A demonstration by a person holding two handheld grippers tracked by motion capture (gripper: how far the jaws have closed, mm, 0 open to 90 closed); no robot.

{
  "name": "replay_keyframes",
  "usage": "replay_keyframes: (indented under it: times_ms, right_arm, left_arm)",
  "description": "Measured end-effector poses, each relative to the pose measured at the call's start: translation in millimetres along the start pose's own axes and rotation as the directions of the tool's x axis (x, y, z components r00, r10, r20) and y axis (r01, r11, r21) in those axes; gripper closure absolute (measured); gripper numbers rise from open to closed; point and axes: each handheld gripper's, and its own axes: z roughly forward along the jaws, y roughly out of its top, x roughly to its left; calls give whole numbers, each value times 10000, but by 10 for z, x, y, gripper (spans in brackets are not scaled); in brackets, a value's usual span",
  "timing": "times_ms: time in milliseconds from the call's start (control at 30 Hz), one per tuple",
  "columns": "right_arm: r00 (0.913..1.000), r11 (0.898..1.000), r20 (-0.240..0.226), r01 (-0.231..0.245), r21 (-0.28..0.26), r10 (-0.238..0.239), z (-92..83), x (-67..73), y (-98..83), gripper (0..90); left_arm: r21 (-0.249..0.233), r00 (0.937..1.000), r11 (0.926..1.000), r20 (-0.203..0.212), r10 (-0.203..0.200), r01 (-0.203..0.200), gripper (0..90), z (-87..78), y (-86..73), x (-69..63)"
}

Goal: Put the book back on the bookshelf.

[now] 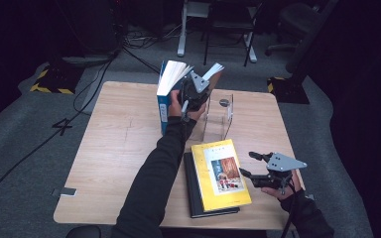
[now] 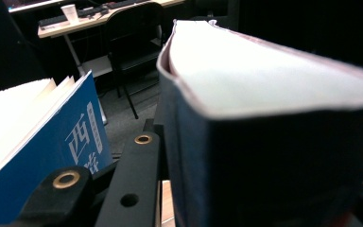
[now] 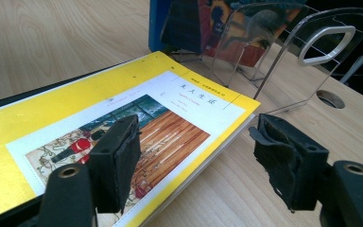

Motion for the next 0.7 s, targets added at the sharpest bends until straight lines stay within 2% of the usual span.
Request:
replay_keyframes:
  times_ms: [67, 133, 300, 533, 700]
  right_arm:
    - [10000, 10000, -12, -14, -19, 14, -3, -3, -2, 326]
    - [10000, 10000, -14, -39, -17, 39, -3, -6, -6, 326]
    - [10000, 10000, -2, 9, 25, -9, 1, -8, -9, 328]
    - [10000, 9999, -17, 52, 95, -52, 4, -1, -11, 329]
    - [10000, 9999, -60, 52, 137, -51, 12, 3, -16, 330]
  left_arm:
    - [-97, 9999, 9998, 20, -169, 169, 735, 39, -18, 12]
    - [-89, 9998, 9998, -70, -184, 184, 734, 69, -31, -5]
    - [-222, 9996, 9993, 4, -297, 297, 735, 84, -76, -70]
    - [-160, 9988, 9987, 81, -478, 479, 732, -13, -143, -34]
    - [-97, 9992, 9996, 320, -253, 256, 730, -121, -220, -15]
